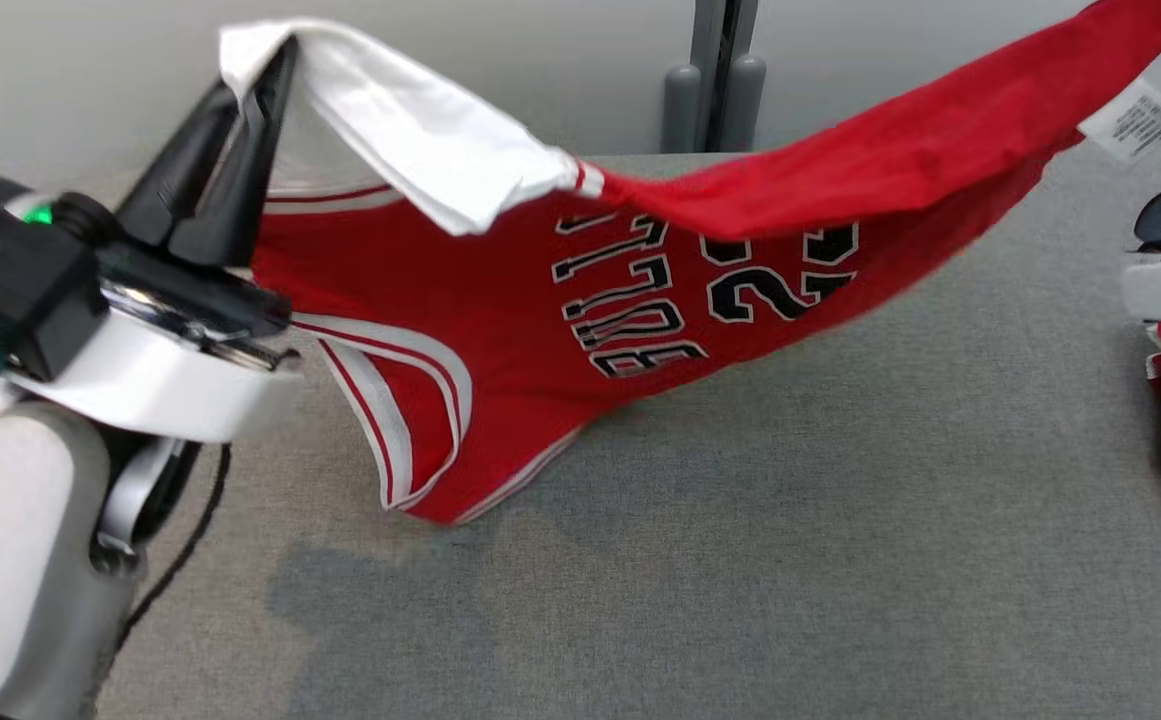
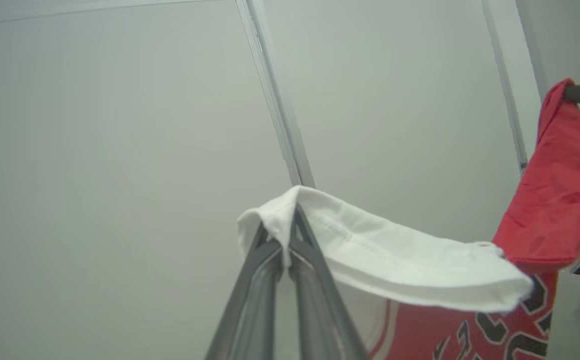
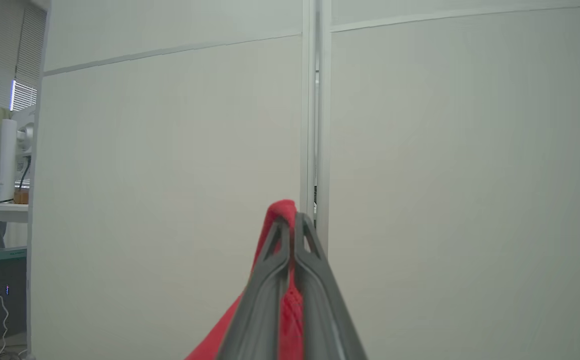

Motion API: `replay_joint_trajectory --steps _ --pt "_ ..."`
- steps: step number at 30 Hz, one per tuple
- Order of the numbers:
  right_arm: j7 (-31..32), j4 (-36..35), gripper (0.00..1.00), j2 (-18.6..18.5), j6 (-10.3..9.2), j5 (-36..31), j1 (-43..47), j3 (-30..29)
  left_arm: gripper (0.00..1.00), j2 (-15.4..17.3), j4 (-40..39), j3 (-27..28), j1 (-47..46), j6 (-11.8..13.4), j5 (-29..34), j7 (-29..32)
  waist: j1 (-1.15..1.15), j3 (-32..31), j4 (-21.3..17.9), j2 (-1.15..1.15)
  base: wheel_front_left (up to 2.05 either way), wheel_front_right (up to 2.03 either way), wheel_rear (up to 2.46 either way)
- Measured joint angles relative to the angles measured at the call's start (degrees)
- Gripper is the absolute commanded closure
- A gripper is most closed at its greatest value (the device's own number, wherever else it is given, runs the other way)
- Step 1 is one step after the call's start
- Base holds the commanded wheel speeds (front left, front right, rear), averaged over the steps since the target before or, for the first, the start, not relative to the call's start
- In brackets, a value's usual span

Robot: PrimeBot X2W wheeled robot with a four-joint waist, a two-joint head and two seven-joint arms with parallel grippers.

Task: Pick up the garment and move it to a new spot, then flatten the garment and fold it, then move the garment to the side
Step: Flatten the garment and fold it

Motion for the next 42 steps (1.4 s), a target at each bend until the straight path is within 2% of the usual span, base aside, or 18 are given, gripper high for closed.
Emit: replay_joint_trajectory --steps 6,11,21,24,30,34,42 --pt "1.75 -1.79 1.0 -0.59 0.0 -0.21 -3.84 0.14 1.0 1.63 -2.85 2.11 -8.55 1.13 3.05 0.75 0.0 -2.83 -0.81 0.0 0.0 0.0 0.0" --pt "3.3 -2.87 1.0 -0.48 0.0 -0.22 -4.19 -0.47 1.0 1.81 -4.46 2.14 -13.76 0.96 3.82 1.6 0.0 -4.2 -1.93 0.0 0.0 0.0 0.0" --pt "4.14 -1.94 1.0 0.36 0.0 0.92 -3.38 -1.55 1.0 0.98 -2.91 1.21 -17.8 0.87 4.38 0.53 0.0 -3.63 -3.18 0.0 0.0 0.0 0.0" --pt "4.5 -1.19 1.0 0.34 0.0 1.29 -4.47 -1.7 1.0 0.57 -1.4 0.56 -19.75 -0.12 4.39 -0.81 0.0 -2.4 -3.2 0.0 0.0 0.0 0.0" --pt "4.45 3.28 1.0 0.4 0.0 2.91 -10.54 -1.05 1.0 -0.78 5.52 -0.57 -27.14 -2.68 4.89 -4.88 0.0 1.6 -3.26 0.0 0.0 0.0 0.0" --pt "3.37 8.34 1.0 1.04 0.0 4.11 -17.49 0.78 1.0 -1.57 13.17 -1.44 -33.88 -4.24 5.0 -7.53 0.0 5.05 -3.45 0.0 0.0 0.0 0.0" --pt "-2.31 24.63 1.0 4.9 0.0 7.47 -34.55 6.05 1.0 -3.87 32.38 -2.33 -47.57 -6.22 5.56 -12.22 0.0 12.13 -4.38 0.0 0.0 0.0 0.0"
